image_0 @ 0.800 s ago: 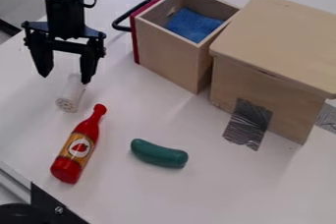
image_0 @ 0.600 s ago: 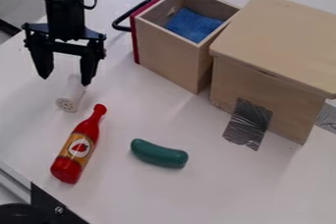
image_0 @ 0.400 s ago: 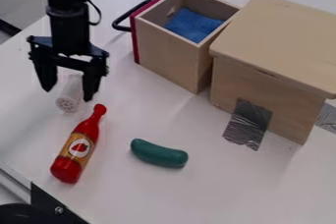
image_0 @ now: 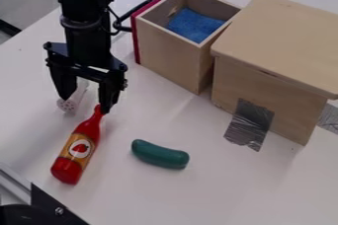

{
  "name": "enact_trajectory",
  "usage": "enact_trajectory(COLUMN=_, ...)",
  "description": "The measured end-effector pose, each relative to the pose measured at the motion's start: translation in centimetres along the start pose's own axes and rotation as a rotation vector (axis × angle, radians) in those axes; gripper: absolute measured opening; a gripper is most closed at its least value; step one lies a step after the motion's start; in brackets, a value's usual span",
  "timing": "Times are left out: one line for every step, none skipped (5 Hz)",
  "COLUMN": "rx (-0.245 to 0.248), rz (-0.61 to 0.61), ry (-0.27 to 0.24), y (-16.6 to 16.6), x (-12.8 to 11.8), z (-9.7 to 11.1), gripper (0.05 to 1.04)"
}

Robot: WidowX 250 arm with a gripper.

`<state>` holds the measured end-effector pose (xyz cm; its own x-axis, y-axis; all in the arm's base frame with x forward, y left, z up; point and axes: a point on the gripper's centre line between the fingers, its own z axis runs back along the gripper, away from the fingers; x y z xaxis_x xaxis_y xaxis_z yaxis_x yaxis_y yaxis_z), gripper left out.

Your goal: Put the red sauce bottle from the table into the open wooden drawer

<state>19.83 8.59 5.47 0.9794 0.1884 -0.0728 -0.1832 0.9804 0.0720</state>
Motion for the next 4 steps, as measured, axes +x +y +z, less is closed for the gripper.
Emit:
enact_trajectory(rx=-0.01, rz=-0.001, ry=0.011, y=-0.2, x=-0.6, z=-0.3, gripper=0.999)
enact_trajectory(rx=-0.03, rz=0.002, ry=0.026, y=-0.1, x=-1.2, z=-0.7, gripper=0.999)
enact_trajectory(rx=-0.033, rz=0.016, ry=0.042, y=0.3, x=-1.9, z=-1.1, gripper=0.999)
enact_trajectory(rx=-0.035, rz=0.016, ry=0.057, y=0.6, x=-2.6, z=-1.6, gripper=0.999)
